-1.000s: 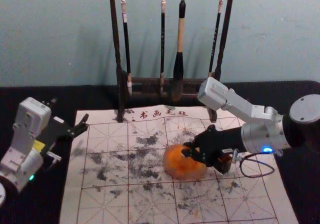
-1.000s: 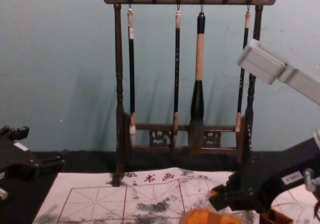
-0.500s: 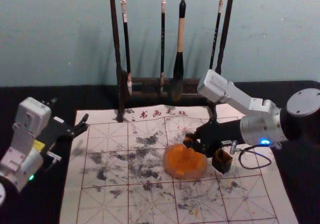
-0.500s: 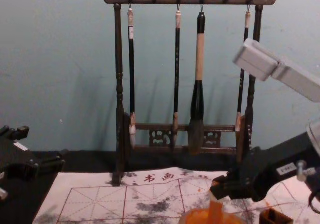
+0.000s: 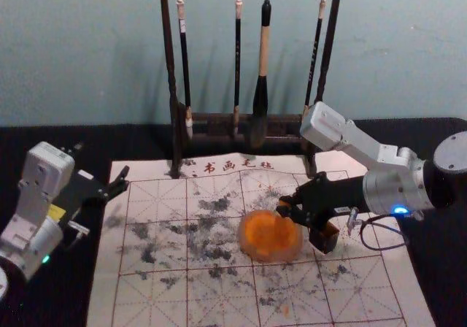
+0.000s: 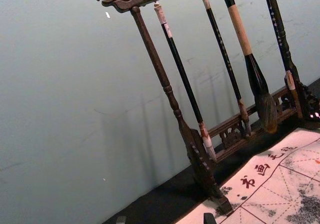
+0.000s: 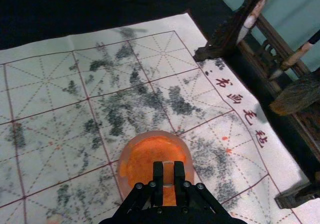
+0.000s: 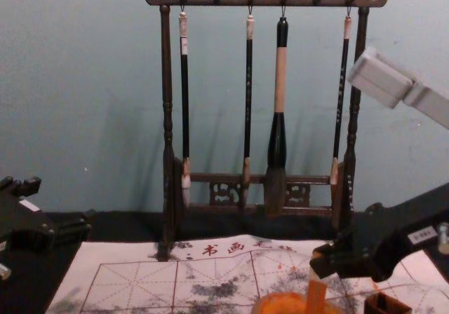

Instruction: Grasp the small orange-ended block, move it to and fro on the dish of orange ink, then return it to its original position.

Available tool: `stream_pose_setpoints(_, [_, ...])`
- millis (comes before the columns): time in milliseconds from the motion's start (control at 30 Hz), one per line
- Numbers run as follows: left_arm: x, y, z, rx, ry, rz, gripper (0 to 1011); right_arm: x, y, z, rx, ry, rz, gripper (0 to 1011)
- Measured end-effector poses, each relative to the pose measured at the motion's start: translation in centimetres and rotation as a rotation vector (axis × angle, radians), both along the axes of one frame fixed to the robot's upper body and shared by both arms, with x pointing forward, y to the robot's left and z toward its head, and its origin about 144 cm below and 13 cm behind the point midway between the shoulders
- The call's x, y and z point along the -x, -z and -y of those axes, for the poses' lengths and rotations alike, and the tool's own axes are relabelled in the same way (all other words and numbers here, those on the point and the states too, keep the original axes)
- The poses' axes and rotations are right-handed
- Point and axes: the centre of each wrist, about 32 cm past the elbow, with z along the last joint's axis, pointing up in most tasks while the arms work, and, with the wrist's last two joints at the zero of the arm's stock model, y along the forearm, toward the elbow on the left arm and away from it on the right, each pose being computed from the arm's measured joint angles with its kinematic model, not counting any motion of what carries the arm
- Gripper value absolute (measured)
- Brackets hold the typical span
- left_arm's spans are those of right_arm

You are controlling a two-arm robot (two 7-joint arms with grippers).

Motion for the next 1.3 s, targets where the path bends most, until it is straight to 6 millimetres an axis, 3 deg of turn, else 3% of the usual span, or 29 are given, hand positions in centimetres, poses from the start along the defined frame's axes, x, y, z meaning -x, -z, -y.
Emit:
stream_pose_setpoints(567, [0.0,0.0,0.0,0.0,0.0,0.0,1001,1.2,0.4,-0.7,-0.005,-0.056,-0.031,79])
stream_pose_setpoints(1300, [0.0,0.0,0.0,0.0,0.0,0.0,1001,-0.2,0.8,-1.8,-0.011,-0.039,-0.037,79])
